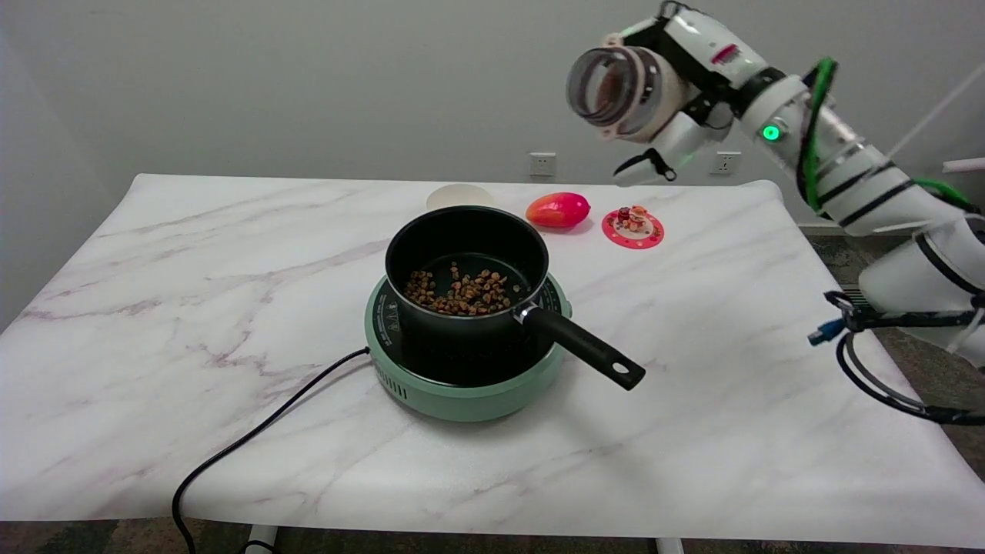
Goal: Place the bottle onto the table.
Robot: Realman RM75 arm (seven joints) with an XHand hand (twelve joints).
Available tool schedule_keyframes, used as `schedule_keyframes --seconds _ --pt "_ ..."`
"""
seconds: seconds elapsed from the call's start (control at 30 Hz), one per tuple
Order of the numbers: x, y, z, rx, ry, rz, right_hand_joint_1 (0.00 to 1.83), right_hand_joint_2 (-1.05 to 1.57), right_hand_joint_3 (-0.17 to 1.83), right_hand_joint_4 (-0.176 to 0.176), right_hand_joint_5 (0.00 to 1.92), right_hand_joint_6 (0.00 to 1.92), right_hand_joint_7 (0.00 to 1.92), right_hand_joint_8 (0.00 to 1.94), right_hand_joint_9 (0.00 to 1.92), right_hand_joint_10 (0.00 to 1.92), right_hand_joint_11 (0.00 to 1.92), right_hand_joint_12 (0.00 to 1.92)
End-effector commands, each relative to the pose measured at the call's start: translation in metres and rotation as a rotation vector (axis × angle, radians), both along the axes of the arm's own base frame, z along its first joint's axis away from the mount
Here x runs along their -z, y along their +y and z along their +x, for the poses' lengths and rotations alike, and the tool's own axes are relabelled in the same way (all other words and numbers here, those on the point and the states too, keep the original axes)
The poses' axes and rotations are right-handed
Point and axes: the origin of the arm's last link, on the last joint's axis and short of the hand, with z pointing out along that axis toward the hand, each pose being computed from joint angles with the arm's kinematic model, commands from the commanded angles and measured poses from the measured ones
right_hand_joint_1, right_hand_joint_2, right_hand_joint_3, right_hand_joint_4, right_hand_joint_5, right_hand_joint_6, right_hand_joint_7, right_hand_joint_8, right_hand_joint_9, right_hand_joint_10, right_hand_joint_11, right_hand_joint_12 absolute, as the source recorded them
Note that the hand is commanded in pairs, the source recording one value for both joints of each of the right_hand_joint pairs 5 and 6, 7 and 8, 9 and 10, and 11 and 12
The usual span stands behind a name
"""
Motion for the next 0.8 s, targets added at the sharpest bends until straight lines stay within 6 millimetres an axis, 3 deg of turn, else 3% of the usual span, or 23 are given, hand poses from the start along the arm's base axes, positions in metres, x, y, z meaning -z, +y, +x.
schedule_keyframes --seconds 0.03,0.2,0.43,0.8 --pt "-0.155 0.086 -0.130 -0.057 -0.818 -0.143 1.47 1.11 0.49 0.000 1.92 1.92 1.92 1.92 1.34 1.34 1.25 1.25" --pt "-0.162 0.093 -0.159 -0.097 -0.938 -0.111 1.46 1.16 0.48 0.000 1.92 1.92 1.92 1.92 1.35 1.35 1.25 1.25" --pt "-0.160 0.099 -0.180 -0.129 -1.038 -0.093 1.46 1.17 0.47 0.000 1.92 1.92 1.92 1.92 1.36 1.36 1.25 1.25" --pt "-0.147 0.070 -0.192 -0.060 -1.126 -0.003 1.45 1.20 0.45 0.000 1.92 1.92 1.92 1.92 1.38 1.38 1.26 1.26"
